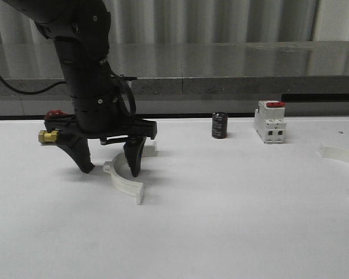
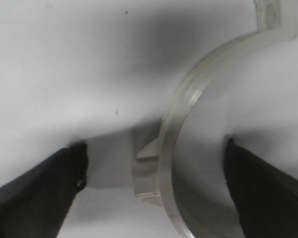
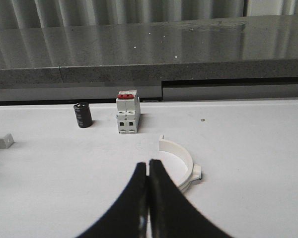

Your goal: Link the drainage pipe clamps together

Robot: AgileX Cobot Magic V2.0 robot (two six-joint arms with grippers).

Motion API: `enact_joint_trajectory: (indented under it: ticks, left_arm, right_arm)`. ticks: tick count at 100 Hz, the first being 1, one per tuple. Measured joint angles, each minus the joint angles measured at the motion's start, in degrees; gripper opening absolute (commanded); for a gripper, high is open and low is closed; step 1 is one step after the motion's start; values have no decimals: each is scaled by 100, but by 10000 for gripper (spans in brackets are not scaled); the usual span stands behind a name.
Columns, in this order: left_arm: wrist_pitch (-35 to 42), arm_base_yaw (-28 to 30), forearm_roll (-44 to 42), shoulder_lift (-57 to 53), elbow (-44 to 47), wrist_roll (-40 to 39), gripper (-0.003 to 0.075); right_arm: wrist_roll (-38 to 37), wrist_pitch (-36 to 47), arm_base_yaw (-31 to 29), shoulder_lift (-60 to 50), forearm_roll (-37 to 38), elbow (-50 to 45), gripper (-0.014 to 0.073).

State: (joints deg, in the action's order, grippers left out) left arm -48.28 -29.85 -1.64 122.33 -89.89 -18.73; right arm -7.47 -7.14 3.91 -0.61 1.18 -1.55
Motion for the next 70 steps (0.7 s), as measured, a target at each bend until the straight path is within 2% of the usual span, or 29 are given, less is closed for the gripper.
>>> enact_joint_trajectory:
  ticks: [27,51,70]
  left_arm:
    - [-89,-10,-22,-189,-68,0,670]
    - [44,-10,-337,-1085,-67,32,670]
    - [337,262,-383,-2059,312,326,670]
  right_arm:
    - [0,0,0,0,0,0,-69]
    - [0,0,0,0,0,0,-69]
    - [0,0,0,0,0,0,-69]
